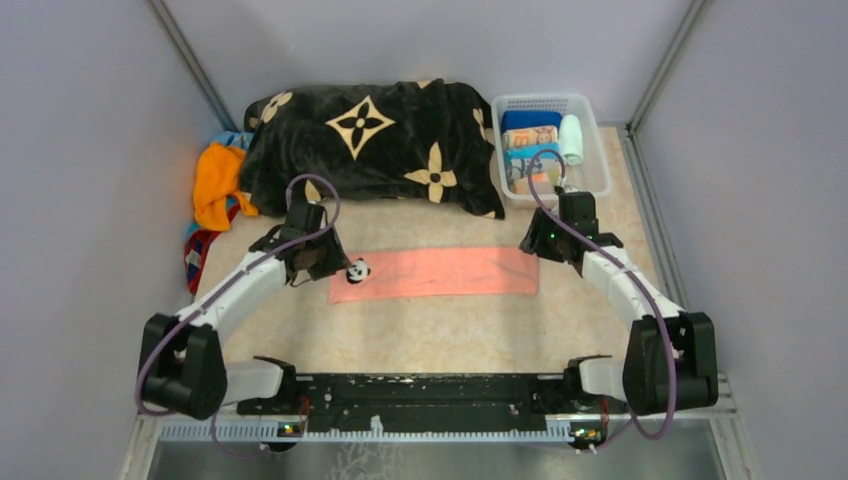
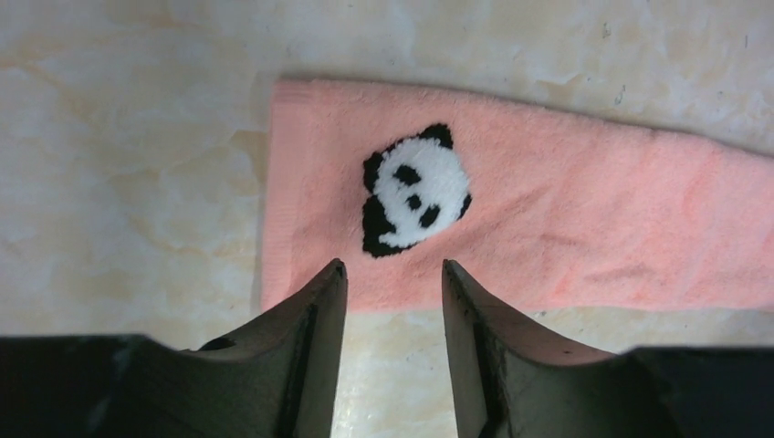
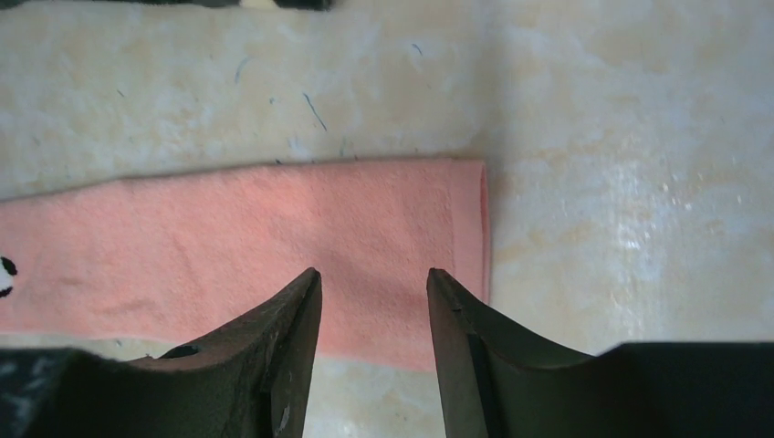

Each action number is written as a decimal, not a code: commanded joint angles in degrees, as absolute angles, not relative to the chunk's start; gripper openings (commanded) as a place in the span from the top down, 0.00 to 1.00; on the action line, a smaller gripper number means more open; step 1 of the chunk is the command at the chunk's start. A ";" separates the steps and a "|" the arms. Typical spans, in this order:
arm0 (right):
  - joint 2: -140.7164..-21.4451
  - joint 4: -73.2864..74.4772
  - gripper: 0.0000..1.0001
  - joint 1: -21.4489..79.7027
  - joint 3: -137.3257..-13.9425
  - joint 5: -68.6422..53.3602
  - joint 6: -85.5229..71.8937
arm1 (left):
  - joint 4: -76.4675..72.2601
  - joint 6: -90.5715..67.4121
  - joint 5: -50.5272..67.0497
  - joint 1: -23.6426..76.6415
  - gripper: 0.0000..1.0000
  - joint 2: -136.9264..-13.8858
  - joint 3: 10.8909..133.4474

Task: Roll the towels
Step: Fold the towel at the center of the board.

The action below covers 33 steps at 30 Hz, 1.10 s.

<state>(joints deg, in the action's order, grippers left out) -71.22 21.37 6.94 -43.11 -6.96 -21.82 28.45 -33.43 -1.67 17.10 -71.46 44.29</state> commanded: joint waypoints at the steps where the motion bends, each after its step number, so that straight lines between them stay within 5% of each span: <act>1: -76.77 8.61 0.53 6.59 -43.53 -10.75 -21.49 | 20.56 -32.43 0.23 16.68 0.54 -78.29 47.18; 15: -92.87 -4.25 0.55 0.89 -43.02 -8.05 -25.56 | 16.58 -34.32 -4.80 12.63 0.60 -91.93 45.26; 33: -81.97 24.42 0.52 8.00 -49.25 2.53 -16.47 | 20.76 -32.02 4.33 13.27 0.29 -76.60 48.16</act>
<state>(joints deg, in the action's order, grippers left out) -83.42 16.64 6.72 -45.10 -0.89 -19.62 17.56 -34.44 4.40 13.37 -82.11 45.89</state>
